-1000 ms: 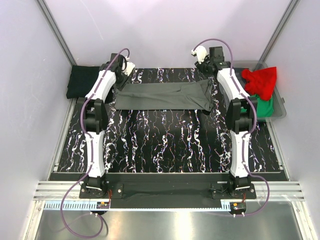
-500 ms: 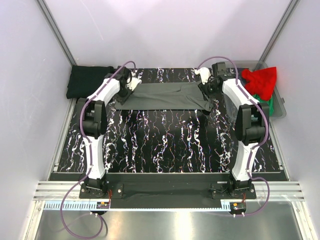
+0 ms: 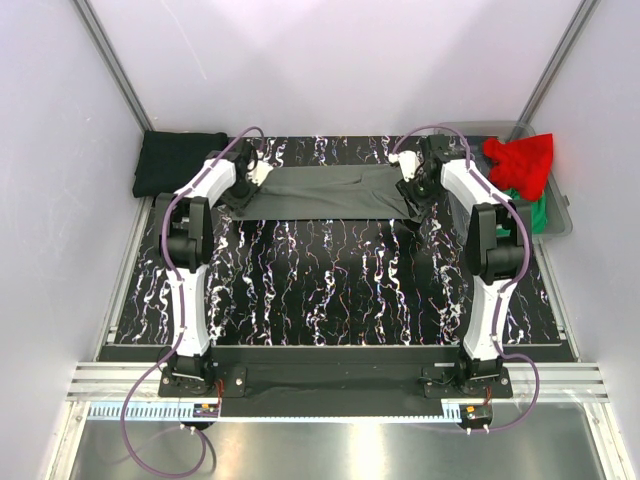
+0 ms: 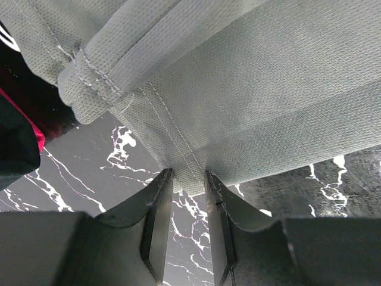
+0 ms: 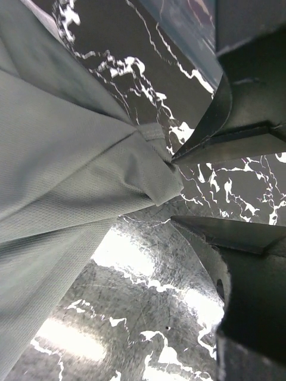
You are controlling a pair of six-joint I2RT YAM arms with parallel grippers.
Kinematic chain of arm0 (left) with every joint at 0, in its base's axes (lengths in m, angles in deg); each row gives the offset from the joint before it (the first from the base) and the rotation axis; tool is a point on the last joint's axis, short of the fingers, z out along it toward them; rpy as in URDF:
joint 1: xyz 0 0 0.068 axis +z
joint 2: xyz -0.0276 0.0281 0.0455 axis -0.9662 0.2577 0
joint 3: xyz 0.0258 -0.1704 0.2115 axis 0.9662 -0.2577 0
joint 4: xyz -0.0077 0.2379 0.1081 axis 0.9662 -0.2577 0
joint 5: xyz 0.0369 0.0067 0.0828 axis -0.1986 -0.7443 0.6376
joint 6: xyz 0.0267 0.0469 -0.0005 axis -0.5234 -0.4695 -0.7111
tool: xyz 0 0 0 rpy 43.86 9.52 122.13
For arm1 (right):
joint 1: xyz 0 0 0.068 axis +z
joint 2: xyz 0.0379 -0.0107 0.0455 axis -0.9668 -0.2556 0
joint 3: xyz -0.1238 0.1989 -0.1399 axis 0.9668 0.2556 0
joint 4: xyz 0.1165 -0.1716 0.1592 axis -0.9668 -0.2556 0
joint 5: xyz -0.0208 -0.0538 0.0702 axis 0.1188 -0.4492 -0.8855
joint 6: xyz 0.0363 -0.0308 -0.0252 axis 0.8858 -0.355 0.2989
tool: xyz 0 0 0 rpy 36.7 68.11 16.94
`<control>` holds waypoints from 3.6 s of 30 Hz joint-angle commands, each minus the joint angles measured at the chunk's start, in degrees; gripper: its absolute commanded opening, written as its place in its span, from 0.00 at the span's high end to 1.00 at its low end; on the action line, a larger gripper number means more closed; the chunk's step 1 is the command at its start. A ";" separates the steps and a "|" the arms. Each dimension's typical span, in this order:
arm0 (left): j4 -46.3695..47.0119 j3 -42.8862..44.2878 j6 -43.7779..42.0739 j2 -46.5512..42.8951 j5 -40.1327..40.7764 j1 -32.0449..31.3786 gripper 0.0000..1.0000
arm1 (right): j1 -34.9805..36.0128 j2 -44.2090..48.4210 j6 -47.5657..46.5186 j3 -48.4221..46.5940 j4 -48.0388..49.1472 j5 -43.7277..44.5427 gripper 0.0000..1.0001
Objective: Fold and stack the t-shirts
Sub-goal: Fold the tshirt
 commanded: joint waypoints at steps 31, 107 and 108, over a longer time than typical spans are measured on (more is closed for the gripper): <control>0.90 2.55 -0.92 1.62 1.16 0.12 0.68 | -1.13 -0.87 -2.02 -4.17 -2.40 2.52 0.94; 0.02 -3.34 -24.21 0.30 2.92 -3.22 0.52 | -1.66 4.67 1.22 -7.16 -9.52 -10.39 0.63; -0.07 -3.52 -24.56 0.39 3.35 -3.22 0.55 | -1.57 4.59 1.40 -7.16 -9.43 -10.48 0.63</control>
